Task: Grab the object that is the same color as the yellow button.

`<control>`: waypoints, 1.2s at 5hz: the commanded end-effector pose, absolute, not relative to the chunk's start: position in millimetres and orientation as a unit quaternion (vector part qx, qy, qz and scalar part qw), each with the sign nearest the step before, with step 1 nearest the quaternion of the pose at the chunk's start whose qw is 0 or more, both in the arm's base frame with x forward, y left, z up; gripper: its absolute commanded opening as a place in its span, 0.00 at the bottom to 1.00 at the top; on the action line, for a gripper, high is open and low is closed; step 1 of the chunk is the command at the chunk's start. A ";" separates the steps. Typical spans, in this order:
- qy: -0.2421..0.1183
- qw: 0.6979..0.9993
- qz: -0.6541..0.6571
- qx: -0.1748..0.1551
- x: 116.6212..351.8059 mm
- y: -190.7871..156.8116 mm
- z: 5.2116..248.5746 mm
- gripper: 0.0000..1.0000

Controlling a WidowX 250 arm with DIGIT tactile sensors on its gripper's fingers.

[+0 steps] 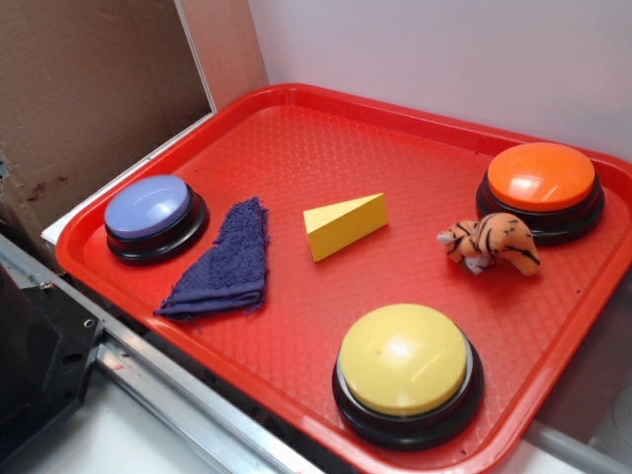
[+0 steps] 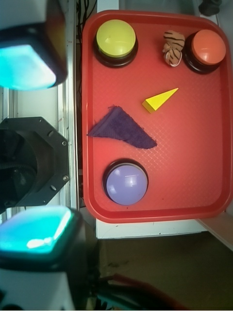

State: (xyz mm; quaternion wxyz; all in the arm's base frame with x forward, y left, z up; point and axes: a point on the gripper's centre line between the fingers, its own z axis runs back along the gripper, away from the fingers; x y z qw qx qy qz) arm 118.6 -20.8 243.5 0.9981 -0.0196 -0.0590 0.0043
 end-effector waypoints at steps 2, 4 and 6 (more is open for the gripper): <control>-0.061 0.997 0.020 -0.030 148.1 -10.3 244.1 1.00; -0.035 0.997 -0.053 -0.033 222.9 -38.5 225.1 1.00; 0.020 0.976 -0.209 -0.055 256.7 -91.1 160.4 1.00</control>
